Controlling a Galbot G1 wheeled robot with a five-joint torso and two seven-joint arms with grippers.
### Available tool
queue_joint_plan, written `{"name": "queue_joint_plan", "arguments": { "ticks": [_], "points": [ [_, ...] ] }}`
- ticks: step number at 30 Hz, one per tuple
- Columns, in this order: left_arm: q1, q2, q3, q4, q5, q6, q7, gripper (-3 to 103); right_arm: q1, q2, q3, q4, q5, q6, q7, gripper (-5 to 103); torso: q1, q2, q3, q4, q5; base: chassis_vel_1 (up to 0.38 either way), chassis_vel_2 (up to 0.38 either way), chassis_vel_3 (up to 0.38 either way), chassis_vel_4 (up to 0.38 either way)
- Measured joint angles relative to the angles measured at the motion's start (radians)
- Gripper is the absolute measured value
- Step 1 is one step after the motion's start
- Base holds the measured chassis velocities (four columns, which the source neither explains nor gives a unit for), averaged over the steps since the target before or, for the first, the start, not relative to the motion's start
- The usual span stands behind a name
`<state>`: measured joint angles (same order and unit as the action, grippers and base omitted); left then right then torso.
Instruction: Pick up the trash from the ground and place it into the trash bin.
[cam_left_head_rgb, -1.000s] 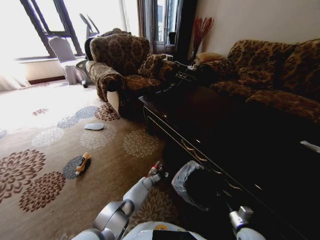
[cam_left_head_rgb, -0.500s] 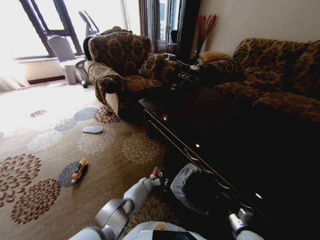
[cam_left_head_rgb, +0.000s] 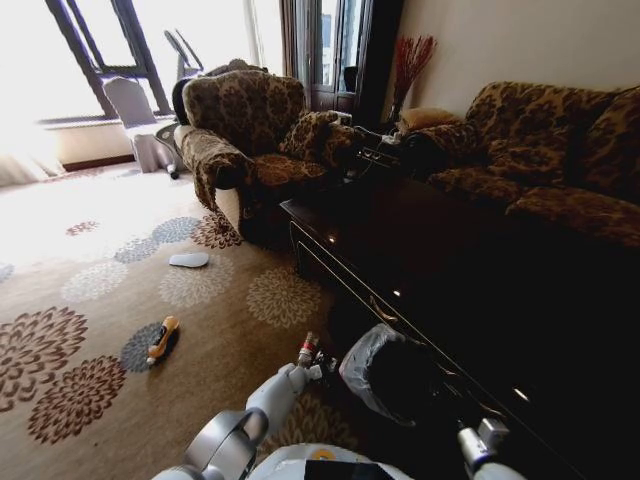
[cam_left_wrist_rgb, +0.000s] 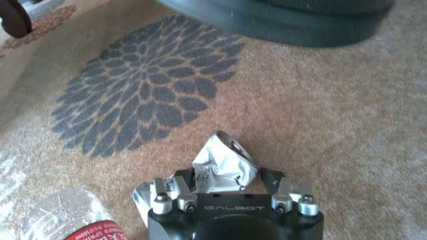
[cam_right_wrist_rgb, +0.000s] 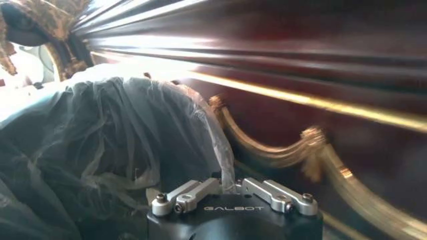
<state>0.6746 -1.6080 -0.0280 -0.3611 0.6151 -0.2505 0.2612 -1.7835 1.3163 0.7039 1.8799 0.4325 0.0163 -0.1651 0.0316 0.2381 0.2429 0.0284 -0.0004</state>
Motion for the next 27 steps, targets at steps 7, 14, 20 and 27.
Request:
{"name": "queue_joint_plan", "arguments": {
  "ticks": [7, 14, 20, 27],
  "points": [
    [0.003, 0.011, -0.020, -0.011, 0.002, -0.010, -0.011, 61, -0.004, 0.025, -0.047, 0.008, -0.012, 0.000, 0.007, 1, 0.000, -0.001, 0.000, -0.0013, -0.0010, 0.000, 0.000, 0.000, 0.000],
    [0.008, 0.060, -0.042, -0.040, -0.028, -0.009, -0.070, 55, 0.030, 0.027, -0.078, -0.010, -0.016, 0.013, 0.024, 1, 0.000, -0.001, 0.000, 0.0008, 0.0018, 0.000, 0.000, 0.000, 0.000],
    [0.020, 0.115, -0.047, -0.078, -0.084, -0.004, -0.074, 40, 0.052, 0.024, -0.100, -0.022, -0.016, 0.013, 0.032, 1, 0.000, -0.001, 0.000, 0.0004, 0.0016, 0.004, 0.009, 0.027, -0.001],
    [0.063, 0.159, -0.050, -0.159, -0.187, -0.004, -0.070, 26, 0.073, 0.031, -0.143, -0.040, -0.033, 0.011, 0.041, 1, 0.000, -0.001, 0.000, 0.0003, 0.0005, 0.000, 0.000, 0.000, 0.000]
  ]
}}
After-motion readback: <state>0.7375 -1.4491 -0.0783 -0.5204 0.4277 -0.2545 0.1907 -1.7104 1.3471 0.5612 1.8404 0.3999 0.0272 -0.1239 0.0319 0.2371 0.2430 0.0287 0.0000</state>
